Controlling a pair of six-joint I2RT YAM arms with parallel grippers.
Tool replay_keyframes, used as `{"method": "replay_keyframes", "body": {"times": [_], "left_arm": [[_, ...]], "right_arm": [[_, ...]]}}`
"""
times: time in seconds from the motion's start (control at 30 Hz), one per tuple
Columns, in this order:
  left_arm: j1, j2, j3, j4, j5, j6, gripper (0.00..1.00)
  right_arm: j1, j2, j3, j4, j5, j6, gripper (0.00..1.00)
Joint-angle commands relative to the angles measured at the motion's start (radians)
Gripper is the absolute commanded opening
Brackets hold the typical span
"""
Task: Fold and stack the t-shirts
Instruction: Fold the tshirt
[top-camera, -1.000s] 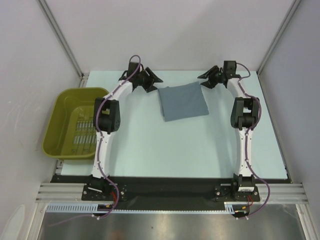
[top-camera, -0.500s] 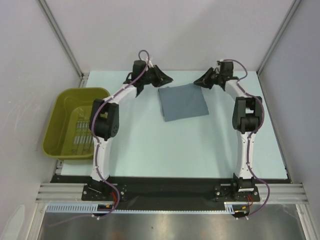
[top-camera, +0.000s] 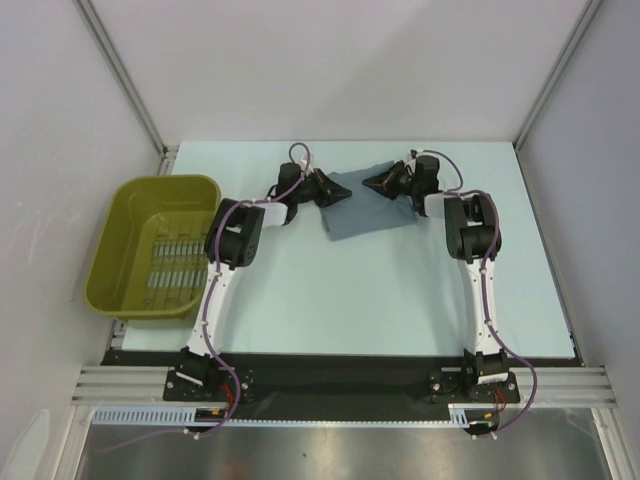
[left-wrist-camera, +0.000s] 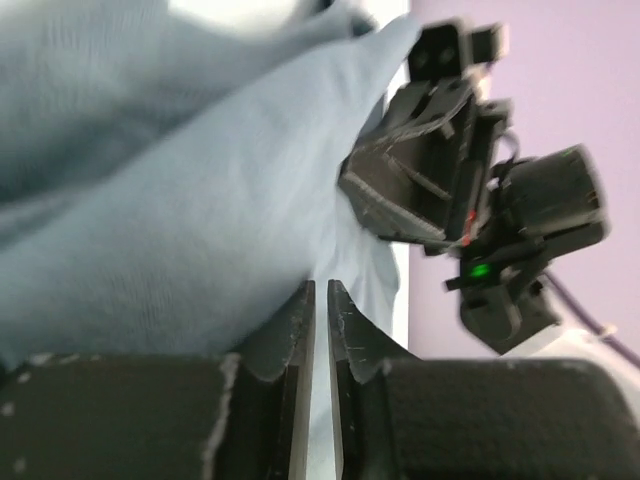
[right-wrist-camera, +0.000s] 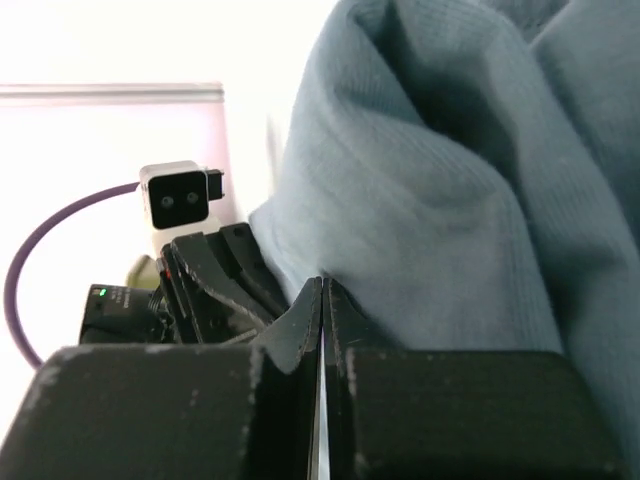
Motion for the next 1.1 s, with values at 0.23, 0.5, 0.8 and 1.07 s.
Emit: {"method": "replay_keyframes", "body": {"times": [0.23,0.5,0.8,1.07], "left_arm": [[0.033,0.075,0.132,0.016,-0.029,-0.027,0.13],[0.033,0.087,0.14,-0.023,-0.02,-0.01,0.12],[0.034,0.099,0.195,-0.054,-0.003,-0.009,0.12],[0.048,0.105,0.314,-0.127,-0.005,-0.03,0.14]], "right_arm": [[-0.026,0.075,0.099,0.069,0.244,0.048,0.0],[-0.029,0.136,0.294,-0.126,0.425,0.051,0.03],[-0.032,0.227,0.478,-0.216,0.562,0.16,0.09],[-0.087,0.158,0.403,-0.184,0.553,0.297,0.09]]}}
